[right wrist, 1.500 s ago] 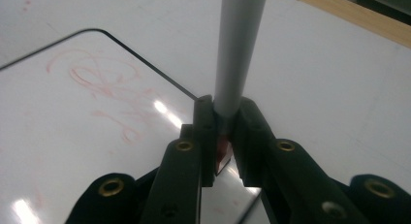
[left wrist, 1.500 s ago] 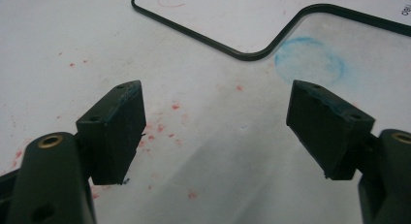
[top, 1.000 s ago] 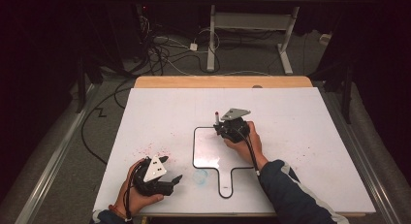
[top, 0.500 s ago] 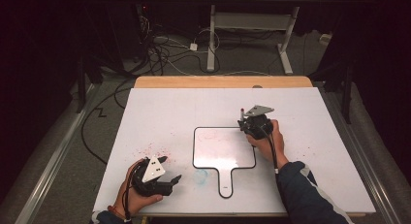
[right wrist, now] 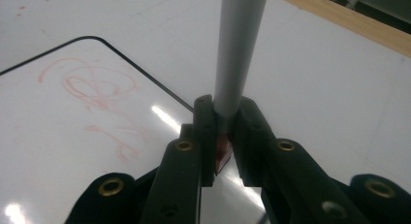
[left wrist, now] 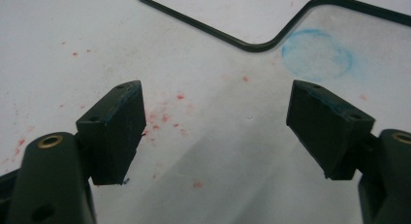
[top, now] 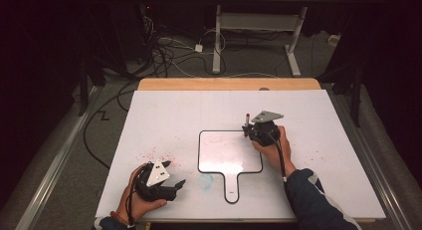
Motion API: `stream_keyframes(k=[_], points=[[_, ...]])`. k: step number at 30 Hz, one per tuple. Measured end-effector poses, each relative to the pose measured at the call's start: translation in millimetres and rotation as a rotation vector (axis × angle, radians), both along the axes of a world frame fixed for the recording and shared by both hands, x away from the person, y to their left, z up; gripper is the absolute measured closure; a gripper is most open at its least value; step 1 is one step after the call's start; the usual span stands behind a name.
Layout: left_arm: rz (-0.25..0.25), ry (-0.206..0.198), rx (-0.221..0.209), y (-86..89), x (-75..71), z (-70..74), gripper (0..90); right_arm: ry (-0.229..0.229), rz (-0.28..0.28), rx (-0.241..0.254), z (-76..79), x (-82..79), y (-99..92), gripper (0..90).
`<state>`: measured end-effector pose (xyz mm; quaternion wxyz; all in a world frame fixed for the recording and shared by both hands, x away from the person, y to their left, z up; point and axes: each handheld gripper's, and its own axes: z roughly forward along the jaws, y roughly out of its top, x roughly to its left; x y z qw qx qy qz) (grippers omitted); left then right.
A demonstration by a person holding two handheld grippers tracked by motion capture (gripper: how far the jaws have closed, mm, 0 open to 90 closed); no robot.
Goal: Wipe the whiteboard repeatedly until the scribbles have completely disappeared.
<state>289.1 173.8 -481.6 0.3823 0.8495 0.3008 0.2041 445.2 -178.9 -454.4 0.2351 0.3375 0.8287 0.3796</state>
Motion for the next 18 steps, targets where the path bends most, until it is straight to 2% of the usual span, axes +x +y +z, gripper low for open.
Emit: stream_keyframes(k=[9,11,18], points=[[-0.008,0.003,0.013,-1.5,1.0,-1.0,20.9,0.004,0.082,0.021,-3.2,2.5,34.4,81.7],[-0.003,0.001,0.003,-0.7,0.2,-0.1,20.9,0.007,0.093,0.024,-3.5,3.9,43.1,81.6],[-0.006,0.000,0.001,0.3,-1.2,-0.1,20.9,0.053,0.121,0.066,-4.5,13.3,68.6,81.7]])
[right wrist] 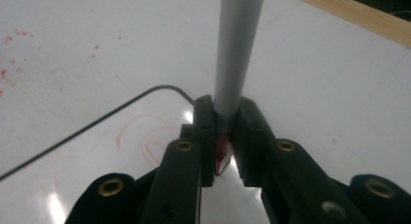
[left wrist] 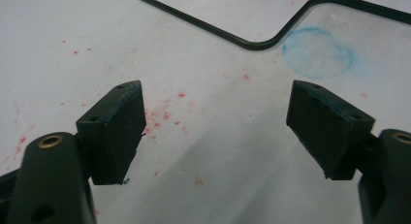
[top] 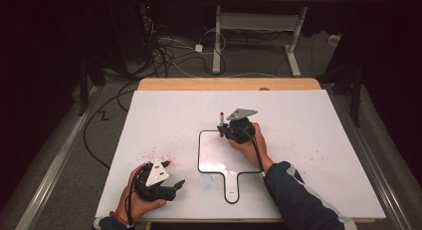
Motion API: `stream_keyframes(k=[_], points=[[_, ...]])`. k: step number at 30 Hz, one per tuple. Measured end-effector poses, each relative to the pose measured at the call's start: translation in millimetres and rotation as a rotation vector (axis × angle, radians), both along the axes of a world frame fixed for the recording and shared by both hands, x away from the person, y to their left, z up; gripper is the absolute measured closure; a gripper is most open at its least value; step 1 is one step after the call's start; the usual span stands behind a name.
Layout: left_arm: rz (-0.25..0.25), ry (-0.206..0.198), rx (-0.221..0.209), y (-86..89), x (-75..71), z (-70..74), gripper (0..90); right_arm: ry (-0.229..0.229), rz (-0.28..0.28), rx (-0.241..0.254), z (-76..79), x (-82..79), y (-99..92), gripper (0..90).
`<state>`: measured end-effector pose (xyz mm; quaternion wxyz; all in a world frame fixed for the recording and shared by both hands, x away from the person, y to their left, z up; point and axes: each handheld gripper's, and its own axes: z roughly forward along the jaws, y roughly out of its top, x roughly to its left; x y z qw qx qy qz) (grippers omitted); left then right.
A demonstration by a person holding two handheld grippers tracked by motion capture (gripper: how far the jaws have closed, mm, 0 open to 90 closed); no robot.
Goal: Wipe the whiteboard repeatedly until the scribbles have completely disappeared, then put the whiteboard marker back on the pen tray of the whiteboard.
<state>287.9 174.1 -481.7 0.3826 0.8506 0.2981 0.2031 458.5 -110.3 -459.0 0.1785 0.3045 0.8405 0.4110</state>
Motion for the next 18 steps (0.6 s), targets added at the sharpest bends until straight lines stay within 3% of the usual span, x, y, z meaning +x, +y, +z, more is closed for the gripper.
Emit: stream_keyframes(k=[5,8,10,12,14,18], points=[[-0.003,-0.003,-0.001,1.0,-1.3,0.3,20.9,-0.003,0.030,-0.004,-0.8,2.5,19.7,81.6],[0.001,-0.003,-0.007,2.3,-2.5,0.9,20.9,-0.017,0.044,-0.031,0.0,1.4,26.6,81.7],[0.001,-0.004,-0.007,2.3,-2.6,1.0,20.9,-0.015,0.031,-0.038,0.6,2.4,24.6,81.7],[0.000,-0.003,-0.002,2.1,-3.1,0.7,20.9,-0.030,-0.006,-0.082,3.0,2.9,20.2,81.6],[0.000,-0.005,-0.005,1.8,-4.1,1.4,20.9,-0.018,-0.027,-0.082,4.0,4.9,14.9,81.7],[0.006,-0.011,-0.004,3.6,-7.0,2.5,20.9,-0.033,-0.027,-0.105,4.1,1.8,14.9,81.6]])
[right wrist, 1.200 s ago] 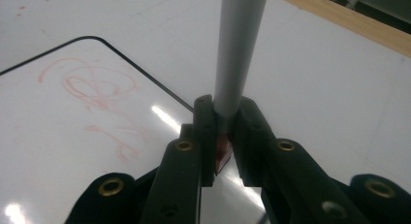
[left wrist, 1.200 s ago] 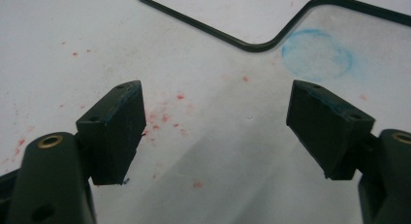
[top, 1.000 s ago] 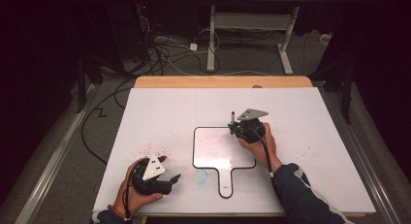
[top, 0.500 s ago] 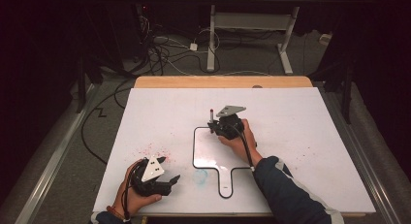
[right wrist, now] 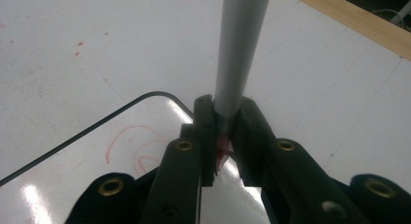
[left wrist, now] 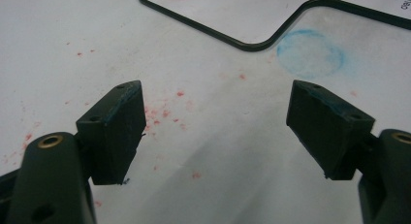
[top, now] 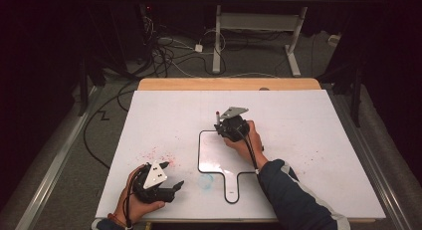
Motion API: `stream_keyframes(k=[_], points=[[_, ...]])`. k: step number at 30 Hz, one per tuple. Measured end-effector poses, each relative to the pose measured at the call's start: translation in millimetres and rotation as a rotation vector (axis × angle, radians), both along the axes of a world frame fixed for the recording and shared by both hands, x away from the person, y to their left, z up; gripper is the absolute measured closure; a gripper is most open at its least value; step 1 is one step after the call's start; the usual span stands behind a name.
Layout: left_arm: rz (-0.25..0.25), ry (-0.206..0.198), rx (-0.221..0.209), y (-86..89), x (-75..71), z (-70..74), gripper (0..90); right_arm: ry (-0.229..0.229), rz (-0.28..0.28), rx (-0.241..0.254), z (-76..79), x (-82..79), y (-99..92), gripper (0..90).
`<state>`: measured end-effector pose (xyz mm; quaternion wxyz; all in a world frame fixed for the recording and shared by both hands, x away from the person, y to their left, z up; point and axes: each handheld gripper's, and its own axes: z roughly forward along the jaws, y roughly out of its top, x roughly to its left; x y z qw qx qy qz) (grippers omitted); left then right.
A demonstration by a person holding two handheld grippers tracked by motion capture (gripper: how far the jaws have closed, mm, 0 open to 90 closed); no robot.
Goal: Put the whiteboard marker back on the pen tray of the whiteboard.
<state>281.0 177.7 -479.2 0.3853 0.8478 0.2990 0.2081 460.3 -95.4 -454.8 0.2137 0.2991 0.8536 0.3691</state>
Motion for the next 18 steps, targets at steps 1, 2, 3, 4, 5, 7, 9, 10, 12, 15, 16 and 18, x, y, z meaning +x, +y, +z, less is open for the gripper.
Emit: stream_keyframes(k=[1,2,3,4,5,7,9,10,12,15,16,18], points=[[0.005,-0.001,-0.008,0.6,-0.5,0.0,20.9,0.004,-0.001,-0.002,0.4,-1.6,-0.6,81.6],[0.006,0.000,-0.006,1.8,-0.8,0.4,20.9,0.007,-0.001,-0.006,1.0,-2.3,-3.5,81.6],[0.009,-0.001,-0.011,2.1,-1.7,0.4,20.9,0.016,-0.006,0.005,1.1,-2.7,-7.2,81.6],[0.008,-0.004,-0.006,2.4,-2.3,0.7,20.9,0.020,-0.016,0.005,1.8,-2.7,-12.6,81.6],[0.007,-0.005,-0.005,2.6,-3.3,0.8,20.9,0.020,-0.025,0.003,2.0,-2.7,-15.5,81.6],[0.006,-0.005,-0.003,2.8,-4.5,0.7,20.9,0.029,-0.028,0.032,0.8,-1.0,-20.4,81.7],[0.007,-0.005,-0.004,2.8,-5.3,0.7,20.9,0.023,-0.028,0.043,-0.6,-0.7,-17.3,81.6],[0.008,-0.005,-0.009,2.6,-5.8,0.7,20.9,0.024,-0.019,0.046,-1.2,-1.8,-12.6,81.6],[0.007,-0.007,-0.007,2.5,-5.9,1.0,20.9,0.018,0.018,0.057,-3.0,-2.9,0.4,81.6],[0.003,-0.006,-0.001,2.0,-5.3,0.9,20.9,0.028,0.068,0.075,-5.3,-6.7,22.6,81.6],[0.000,-0.004,-0.001,2.0,-5.2,0.7,20.9,0.025,0.088,0.076,-6.1,-9.7,29.7,81.6],[-0.001,-0.003,-0.002,2.2,-4.9,0.6,20.8,0.044,0.118,0.094,-7.4,-16.2,40.6,81.6]])
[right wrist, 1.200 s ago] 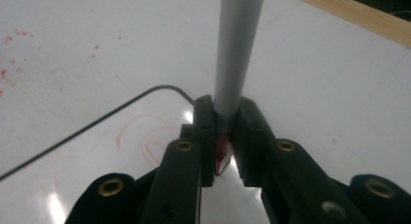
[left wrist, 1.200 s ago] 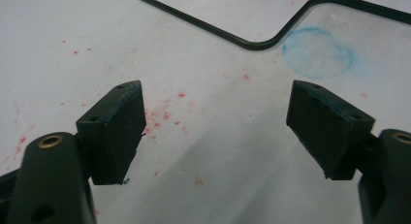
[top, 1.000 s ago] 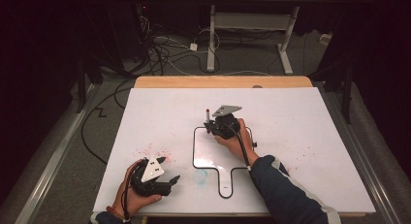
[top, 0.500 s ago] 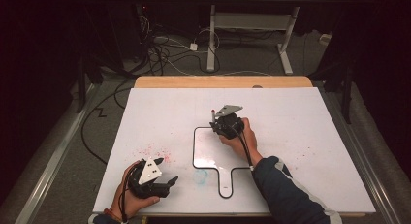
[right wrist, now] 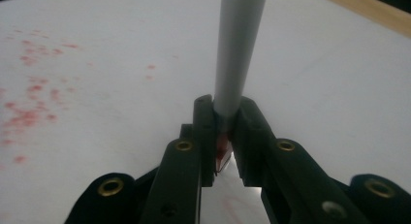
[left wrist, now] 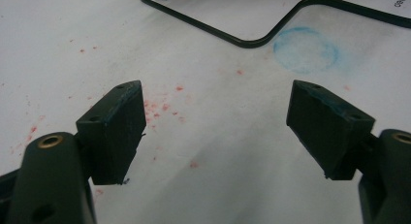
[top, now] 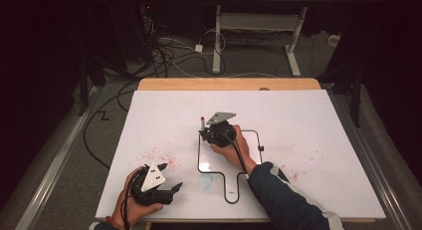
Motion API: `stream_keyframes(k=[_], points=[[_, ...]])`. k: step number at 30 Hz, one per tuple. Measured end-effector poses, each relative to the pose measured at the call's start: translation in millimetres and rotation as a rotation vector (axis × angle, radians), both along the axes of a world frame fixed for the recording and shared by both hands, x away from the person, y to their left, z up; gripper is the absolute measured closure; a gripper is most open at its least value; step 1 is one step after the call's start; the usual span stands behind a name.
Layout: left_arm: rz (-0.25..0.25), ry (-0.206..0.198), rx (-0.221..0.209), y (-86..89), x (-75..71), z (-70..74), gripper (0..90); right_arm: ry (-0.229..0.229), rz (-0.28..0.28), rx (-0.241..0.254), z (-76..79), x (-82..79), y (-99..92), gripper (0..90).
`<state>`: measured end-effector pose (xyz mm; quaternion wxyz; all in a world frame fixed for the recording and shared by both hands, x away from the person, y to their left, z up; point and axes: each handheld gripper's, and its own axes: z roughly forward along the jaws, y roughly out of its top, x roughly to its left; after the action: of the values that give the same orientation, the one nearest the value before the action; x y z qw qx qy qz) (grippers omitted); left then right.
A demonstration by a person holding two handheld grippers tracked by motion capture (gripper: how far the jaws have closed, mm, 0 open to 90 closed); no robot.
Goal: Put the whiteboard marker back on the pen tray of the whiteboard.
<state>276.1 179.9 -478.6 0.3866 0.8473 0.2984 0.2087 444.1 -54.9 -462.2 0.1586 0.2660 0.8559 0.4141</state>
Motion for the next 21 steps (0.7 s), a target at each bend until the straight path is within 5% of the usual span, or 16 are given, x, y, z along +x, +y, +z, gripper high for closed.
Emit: stream_keyframes(k=[6,14,17,21], points=[[0.007,-0.005,-0.013,1.4,-2.9,0.5,20.8,-0.050,-0.031,-0.064,2.1,-2.4,-9.4,81.6],[0.006,-0.004,-0.006,0.8,-4.0,0.4,20.8,-0.053,-0.111,-0.044,1.2,0.5,-37.2,81.6],[0.003,-0.001,0.001,0.5,-3.1,-0.1,20.8,-0.035,-0.056,-0.003,-1.6,-5.9,-30.6,81.6],[0.010,-0.005,-0.008,1.9,-4.2,0.8,20.8,-0.068,0.003,-0.033,-2.0,-15.9,-19.4,81.5]])
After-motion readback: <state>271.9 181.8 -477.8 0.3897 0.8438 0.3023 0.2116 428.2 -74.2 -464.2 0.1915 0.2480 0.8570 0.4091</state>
